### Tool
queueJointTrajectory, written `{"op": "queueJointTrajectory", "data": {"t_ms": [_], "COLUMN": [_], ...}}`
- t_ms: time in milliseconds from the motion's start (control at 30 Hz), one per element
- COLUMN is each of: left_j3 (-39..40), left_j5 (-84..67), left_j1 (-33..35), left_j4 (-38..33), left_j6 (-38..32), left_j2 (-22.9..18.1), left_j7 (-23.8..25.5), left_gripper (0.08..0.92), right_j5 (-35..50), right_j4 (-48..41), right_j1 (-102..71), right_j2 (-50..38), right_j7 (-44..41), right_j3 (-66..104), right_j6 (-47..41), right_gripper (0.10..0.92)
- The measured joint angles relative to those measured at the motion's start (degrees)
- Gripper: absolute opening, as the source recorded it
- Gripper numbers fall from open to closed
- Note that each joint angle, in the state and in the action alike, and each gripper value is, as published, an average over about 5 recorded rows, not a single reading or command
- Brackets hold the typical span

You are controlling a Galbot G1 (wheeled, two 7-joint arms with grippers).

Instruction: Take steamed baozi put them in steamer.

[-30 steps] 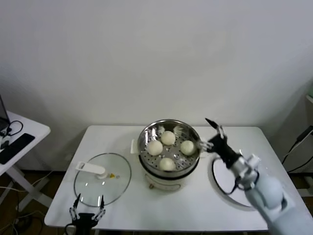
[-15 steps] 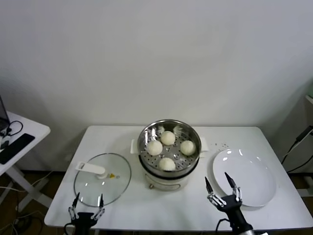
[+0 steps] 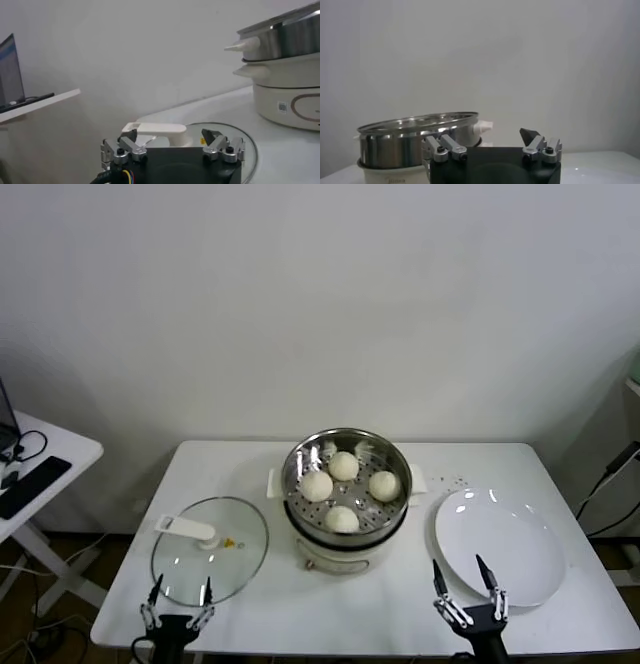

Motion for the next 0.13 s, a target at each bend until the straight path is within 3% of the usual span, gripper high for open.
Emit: {"op": "queueJointTrajectory", "data": {"t_ms": [133], "left_j3": [0.0], "left_j5": [0.0], "left_j1": [0.0], "left_j4": [0.0], "left_j6": [0.2], "left_j2": [0.0], "left_j7": [0.0], "left_gripper": [0.823], "right_j5": [-0.2], "right_j4": [-0.2], "right_j1": [-0.1], "right_j2": [0.6], "right_j7": [0.1], "right_j3": [0.0], "right_j6": [0.4], "right_gripper": [0.823]}}
